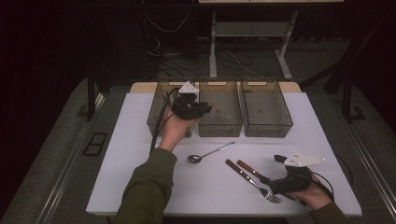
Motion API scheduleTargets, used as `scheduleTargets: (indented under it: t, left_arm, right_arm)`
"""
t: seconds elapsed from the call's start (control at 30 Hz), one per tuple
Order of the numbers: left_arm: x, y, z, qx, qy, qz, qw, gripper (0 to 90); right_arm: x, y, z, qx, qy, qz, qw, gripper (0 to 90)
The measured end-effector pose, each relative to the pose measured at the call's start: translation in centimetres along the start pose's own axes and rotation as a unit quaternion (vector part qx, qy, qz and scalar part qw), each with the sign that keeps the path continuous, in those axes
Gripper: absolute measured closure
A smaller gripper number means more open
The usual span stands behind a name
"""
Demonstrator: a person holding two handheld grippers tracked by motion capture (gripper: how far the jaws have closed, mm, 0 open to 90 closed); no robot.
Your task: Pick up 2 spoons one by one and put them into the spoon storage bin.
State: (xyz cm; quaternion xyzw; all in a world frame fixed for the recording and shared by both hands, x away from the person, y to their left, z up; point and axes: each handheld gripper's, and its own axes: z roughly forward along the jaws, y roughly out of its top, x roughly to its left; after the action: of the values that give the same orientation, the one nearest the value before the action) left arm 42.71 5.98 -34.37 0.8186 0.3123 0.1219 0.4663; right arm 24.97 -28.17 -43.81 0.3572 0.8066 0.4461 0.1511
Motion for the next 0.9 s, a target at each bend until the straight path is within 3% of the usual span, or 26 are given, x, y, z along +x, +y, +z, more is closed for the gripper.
scheduleTargets:
  t: [0.1,0.37,0.5,0.6,0.77,0.9]
  left_arm:
    - [0.1,0.6,0.8,-0.008,0.0,-0.007,0.9999,73.2]
    - [0.6,2.3,3.0,-0.008,0.006,-0.004,0.9999,73.2]
    - [1.0,2.8,4.2,-0.017,0.009,-0.02,0.9996,73.2]
    - [1.2,2.9,5.1,-0.007,0.016,-0.02,0.9996,73.2]
    - [1.2,2.7,6.7,-0.009,0.016,-0.033,0.9993,73.2]
    - [0.9,2.6,8.0,0.013,0.024,-0.027,0.9993,73.1]
  right_arm:
    - [0.2,0.1,0.5,0.007,0.002,-0.006,1.0,3.4]
    - [0.1,0.1,0.4,0.005,0.004,-0.005,1.0,3.5]
    - [0.1,0.1,0.3,0.004,0.006,-0.007,1.0,3.4]
    - [0.1,0.1,0.3,0.003,0.007,-0.008,0.9999,3.5]
    - [0.1,0.1,0.1,-0.001,0.007,-0.006,1.0,3.4]
    - [0.1,0.1,0.2,0.0,0.009,-0.006,0.9999,3.5]
